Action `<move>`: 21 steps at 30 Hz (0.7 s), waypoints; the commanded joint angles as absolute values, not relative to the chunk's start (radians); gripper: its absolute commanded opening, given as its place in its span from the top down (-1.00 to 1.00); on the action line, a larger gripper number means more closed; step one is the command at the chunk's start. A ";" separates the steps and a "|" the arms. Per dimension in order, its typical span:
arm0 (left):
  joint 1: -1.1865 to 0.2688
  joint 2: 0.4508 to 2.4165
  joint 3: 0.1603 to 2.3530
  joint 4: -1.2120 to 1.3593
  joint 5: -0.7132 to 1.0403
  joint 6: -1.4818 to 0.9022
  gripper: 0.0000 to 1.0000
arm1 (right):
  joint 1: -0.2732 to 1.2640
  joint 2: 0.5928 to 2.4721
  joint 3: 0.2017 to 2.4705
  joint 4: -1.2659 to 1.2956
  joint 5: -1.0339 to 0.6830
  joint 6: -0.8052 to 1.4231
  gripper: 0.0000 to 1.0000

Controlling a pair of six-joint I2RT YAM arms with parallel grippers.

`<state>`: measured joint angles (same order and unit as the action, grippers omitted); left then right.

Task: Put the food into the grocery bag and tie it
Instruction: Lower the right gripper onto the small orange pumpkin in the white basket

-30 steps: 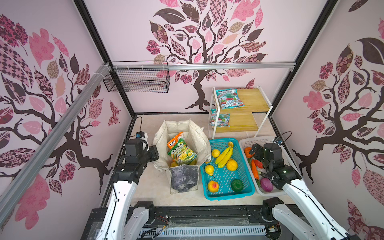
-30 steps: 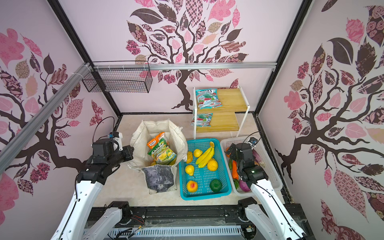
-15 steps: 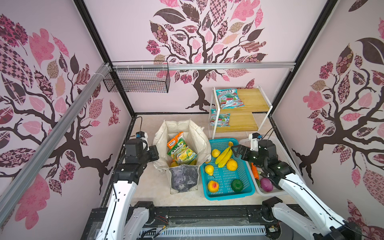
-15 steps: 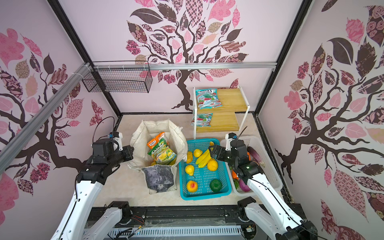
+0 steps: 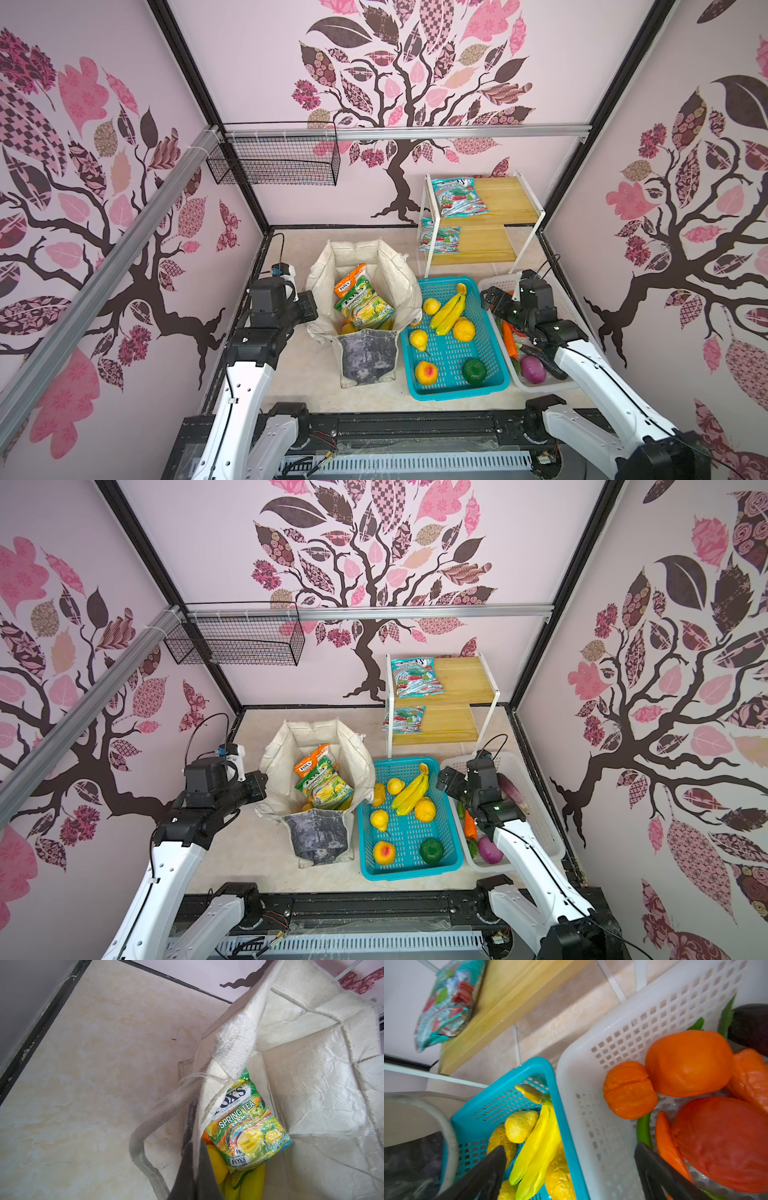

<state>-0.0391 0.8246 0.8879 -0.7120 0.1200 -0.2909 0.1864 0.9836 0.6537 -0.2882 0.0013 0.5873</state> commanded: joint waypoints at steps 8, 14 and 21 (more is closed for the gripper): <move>-0.036 0.821 0.865 -0.694 0.124 -0.284 1.00 | 0.128 1.115 0.661 -0.267 0.082 0.560 -0.65; -0.037 0.823 0.865 -0.693 0.129 -0.284 1.00 | 0.091 1.154 0.654 -0.240 0.050 0.560 -0.59; -0.036 0.822 0.865 -0.693 0.127 -0.283 1.00 | 0.087 1.226 0.665 -0.218 0.029 0.577 -0.65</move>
<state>-0.0391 0.8246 0.8879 -0.7120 0.1211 -0.2909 0.0925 1.2011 0.6479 -0.2333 0.0463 0.5716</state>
